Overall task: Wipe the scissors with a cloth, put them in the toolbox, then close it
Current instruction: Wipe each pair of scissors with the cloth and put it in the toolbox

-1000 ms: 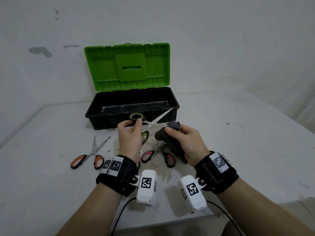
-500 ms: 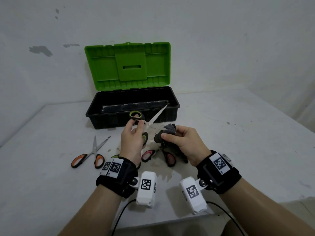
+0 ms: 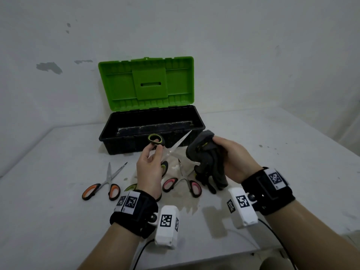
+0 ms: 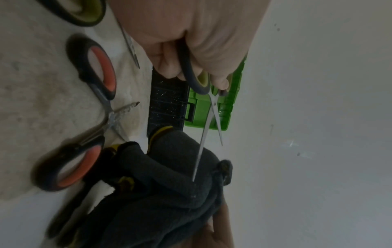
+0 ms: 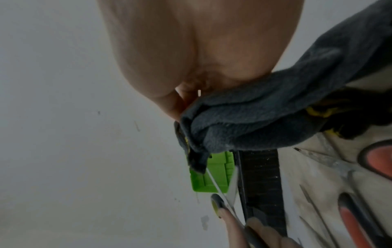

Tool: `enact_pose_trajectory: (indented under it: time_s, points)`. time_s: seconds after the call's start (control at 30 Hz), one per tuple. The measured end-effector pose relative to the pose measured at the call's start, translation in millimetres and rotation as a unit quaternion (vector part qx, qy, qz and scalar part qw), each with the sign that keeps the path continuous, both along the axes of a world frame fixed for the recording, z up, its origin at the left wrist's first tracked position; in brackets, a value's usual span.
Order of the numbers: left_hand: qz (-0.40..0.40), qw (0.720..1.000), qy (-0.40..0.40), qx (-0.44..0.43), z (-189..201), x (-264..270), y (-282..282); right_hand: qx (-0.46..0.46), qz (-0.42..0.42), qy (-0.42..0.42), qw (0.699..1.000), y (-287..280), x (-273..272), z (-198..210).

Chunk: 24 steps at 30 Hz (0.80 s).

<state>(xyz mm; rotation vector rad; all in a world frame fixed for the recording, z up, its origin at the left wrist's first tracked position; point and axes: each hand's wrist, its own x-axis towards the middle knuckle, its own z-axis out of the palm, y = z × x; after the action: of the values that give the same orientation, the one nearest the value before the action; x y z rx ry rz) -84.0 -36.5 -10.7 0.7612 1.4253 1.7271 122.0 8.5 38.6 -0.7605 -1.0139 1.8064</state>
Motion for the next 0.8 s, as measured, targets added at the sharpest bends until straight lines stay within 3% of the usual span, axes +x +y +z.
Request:
enact_pose_trajectory:
  time_s: [0.3,0.57,0.8]
  points:
    - [-0.01,1.0,0.012,-0.017,3,23,-5,0.077,0.026,-0.026,0.996,-6,-24,-16]
    - [-0.058,0.995,0.087,-0.003,4,23,-11,0.049,-0.029,-0.099,0.993,-1,-27,-11]
    - [-0.09,0.984,0.153,0.003,6,15,-10,0.057,-0.014,-0.123,0.991,-1,-21,-10]
